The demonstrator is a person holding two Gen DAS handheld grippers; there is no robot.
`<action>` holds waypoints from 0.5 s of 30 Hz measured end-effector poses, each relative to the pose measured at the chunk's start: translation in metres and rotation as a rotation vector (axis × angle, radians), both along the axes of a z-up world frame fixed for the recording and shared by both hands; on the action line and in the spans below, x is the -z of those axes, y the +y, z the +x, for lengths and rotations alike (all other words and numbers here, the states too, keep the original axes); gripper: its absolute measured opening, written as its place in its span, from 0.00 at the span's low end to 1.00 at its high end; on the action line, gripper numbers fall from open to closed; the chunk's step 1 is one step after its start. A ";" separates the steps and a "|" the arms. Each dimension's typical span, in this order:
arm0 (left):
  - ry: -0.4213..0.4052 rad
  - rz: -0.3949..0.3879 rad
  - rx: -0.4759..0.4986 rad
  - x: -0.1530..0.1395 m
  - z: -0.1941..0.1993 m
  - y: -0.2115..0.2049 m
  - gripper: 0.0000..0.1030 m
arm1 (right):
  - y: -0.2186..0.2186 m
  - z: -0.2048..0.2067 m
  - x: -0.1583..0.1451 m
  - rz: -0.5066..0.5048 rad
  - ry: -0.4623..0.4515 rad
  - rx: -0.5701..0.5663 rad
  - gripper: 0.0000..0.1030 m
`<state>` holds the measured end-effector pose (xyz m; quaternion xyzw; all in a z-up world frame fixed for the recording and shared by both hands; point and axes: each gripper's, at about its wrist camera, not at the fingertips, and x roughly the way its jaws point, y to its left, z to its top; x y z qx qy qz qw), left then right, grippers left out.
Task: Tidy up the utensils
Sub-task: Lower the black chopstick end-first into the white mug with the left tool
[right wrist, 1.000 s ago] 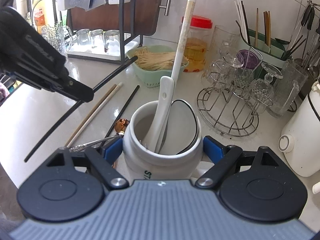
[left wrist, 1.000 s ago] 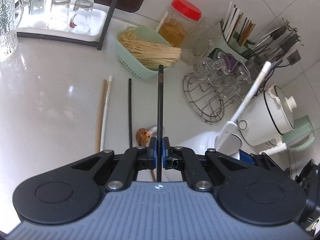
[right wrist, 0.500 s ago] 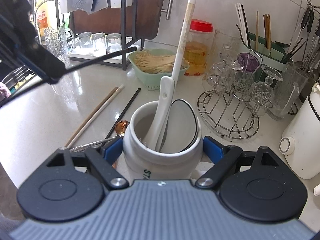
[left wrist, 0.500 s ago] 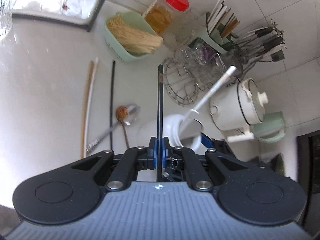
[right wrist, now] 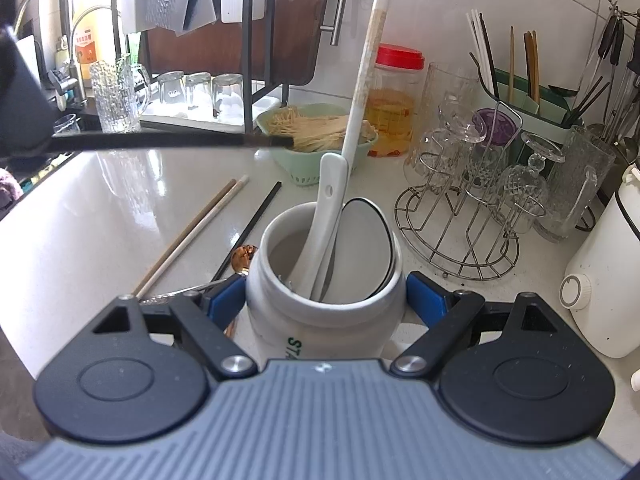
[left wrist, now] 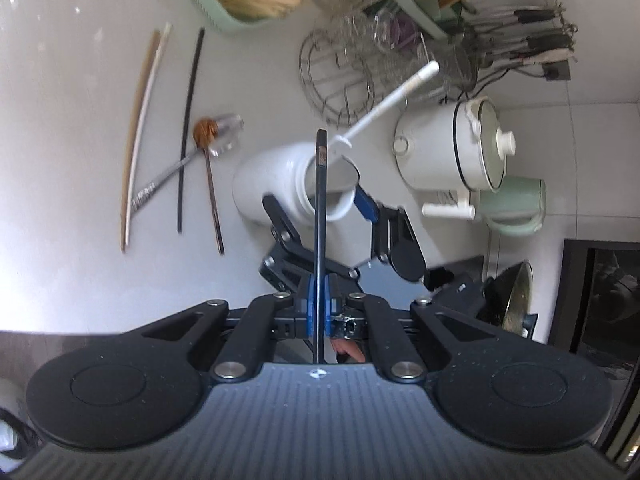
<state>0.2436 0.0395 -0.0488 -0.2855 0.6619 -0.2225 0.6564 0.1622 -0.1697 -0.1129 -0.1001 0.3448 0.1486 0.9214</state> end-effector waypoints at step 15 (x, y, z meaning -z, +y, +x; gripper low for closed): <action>0.171 0.004 0.027 0.000 0.016 -0.024 0.06 | -0.007 0.000 0.000 0.035 -0.009 -0.013 0.86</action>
